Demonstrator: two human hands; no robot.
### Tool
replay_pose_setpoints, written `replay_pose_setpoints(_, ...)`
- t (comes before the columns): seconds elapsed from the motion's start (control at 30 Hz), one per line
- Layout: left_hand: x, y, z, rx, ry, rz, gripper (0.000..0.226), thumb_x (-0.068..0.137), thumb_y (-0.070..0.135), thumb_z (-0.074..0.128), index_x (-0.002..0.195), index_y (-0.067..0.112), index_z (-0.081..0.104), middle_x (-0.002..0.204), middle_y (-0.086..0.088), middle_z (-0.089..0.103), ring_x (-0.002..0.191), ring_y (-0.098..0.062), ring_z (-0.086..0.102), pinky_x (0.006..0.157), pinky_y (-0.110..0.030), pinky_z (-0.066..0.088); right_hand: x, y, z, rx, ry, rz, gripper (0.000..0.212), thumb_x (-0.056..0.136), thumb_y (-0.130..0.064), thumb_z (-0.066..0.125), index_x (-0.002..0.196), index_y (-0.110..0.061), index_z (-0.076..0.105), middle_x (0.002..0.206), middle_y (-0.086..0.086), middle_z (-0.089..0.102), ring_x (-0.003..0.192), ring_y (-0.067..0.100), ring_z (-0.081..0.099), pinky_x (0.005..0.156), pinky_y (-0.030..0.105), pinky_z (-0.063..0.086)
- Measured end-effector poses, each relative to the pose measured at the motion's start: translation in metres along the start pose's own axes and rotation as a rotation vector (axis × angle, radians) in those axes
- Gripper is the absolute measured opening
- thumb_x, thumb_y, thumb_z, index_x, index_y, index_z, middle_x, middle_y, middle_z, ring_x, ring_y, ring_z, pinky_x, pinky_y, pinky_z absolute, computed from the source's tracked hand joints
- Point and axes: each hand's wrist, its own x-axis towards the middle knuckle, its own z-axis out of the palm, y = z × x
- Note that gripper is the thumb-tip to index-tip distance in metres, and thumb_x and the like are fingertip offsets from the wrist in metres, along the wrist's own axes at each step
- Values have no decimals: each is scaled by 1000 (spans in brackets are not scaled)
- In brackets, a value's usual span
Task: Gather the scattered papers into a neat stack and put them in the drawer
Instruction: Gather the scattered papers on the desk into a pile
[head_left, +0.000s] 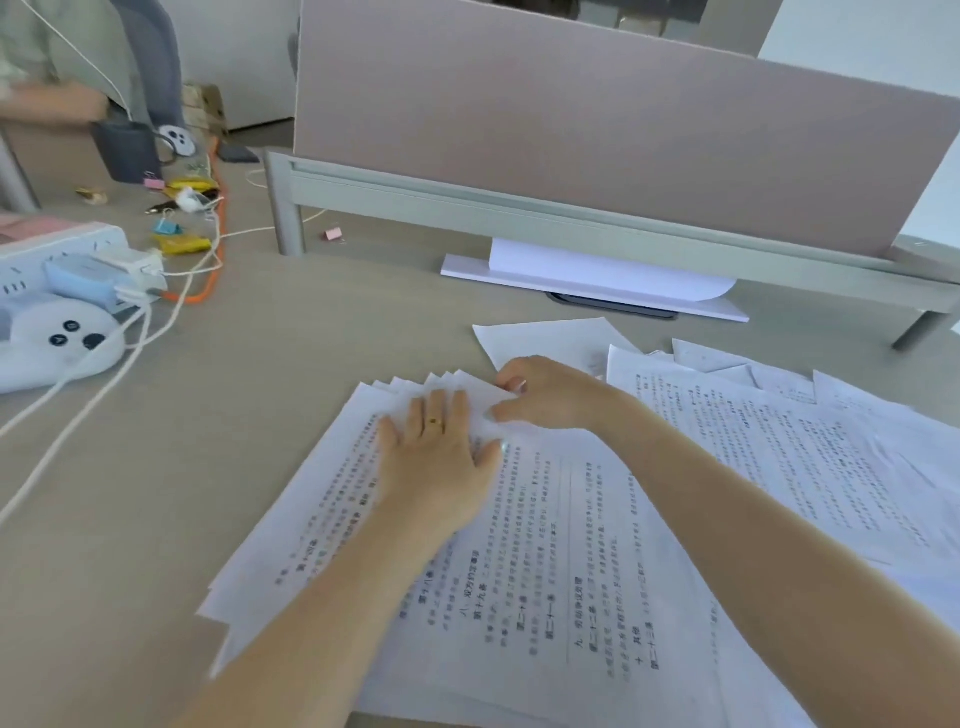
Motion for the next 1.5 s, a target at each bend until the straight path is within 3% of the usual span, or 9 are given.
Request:
replay_pose_setpoints(0.17,0,1,-2,-57,67,74,68,93,50,22,148,20,-5,160,-3,-2,146,-22,-3,117,-42,0,10,-5,-7,-65,-72,79,45,78,-45,64,60,-15,35,60,-2,32,53,17,30,53,27,22)
replay_pose_setpoints(0.43,1,1,-2,-147,183,114,78,90,55,32,148,22,-10,159,-3,-13,146,-21,-10,117,-40,-5,9,-1,-21,6,-244,37,33,78,-44,67,67,-19,48,66,-8,50,64,15,46,61,24,32)
replay_pose_setpoints(0.6,1,4,-8,-257,287,183,72,92,44,37,148,25,-4,159,2,-9,146,-15,-7,117,-36,-5,7,4,-28,204,-456,48,19,85,-21,65,102,-28,63,111,-14,65,108,0,54,92,18,37)
replay_pose_setpoints(0.7,0,3,-11,-331,321,201,68,93,37,41,149,24,4,160,3,-1,147,-13,0,117,-35,-2,16,10,-15,207,-384,35,27,74,-22,72,101,-28,68,116,-10,66,121,15,50,110,33,28)
replay_pose_setpoints(0.87,-2,-2,-30,-329,703,204,54,88,26,44,139,13,37,154,-9,28,144,-23,23,111,-54,-2,1,22,-30,583,-92,-68,38,76,-15,73,114,-16,65,114,-2,68,106,14,61,94,30,39)
replay_pose_setpoints(1.0,-7,-22,-58,-505,965,2,74,83,27,58,145,16,20,158,-12,10,146,-25,7,112,-53,-8,-18,37,-55,1033,135,-172,57,59,-18,83,113,-10,65,110,7,72,101,24,68,87,40,55)
replay_pose_setpoints(1.17,-7,-20,-76,-1456,460,3,54,83,39,62,131,34,38,135,12,49,122,-4,49,109,-44,37,-48,50,-69,1259,370,-283,17,84,-13,63,100,-15,67,95,0,76,88,17,72,75,34,58)
replay_pose_setpoints(1.27,-6,-4,-78,-1397,180,20,28,73,48,67,97,35,64,99,19,66,106,-10,60,84,-26,46,-62,56,-78,1319,513,-288,26,86,-11,61,111,-8,64,112,11,69,101,27,68,87,43,55)
replay_pose_setpoints(1.5,0,69,-153,-1149,468,356,16,92,22,52,81,33,57,74,24,52,48,24,49,47,4,36,-87,50,-134,1429,731,-471,34,83,-9,61,117,-6,59,109,8,71,97,25,69,78,38,56)
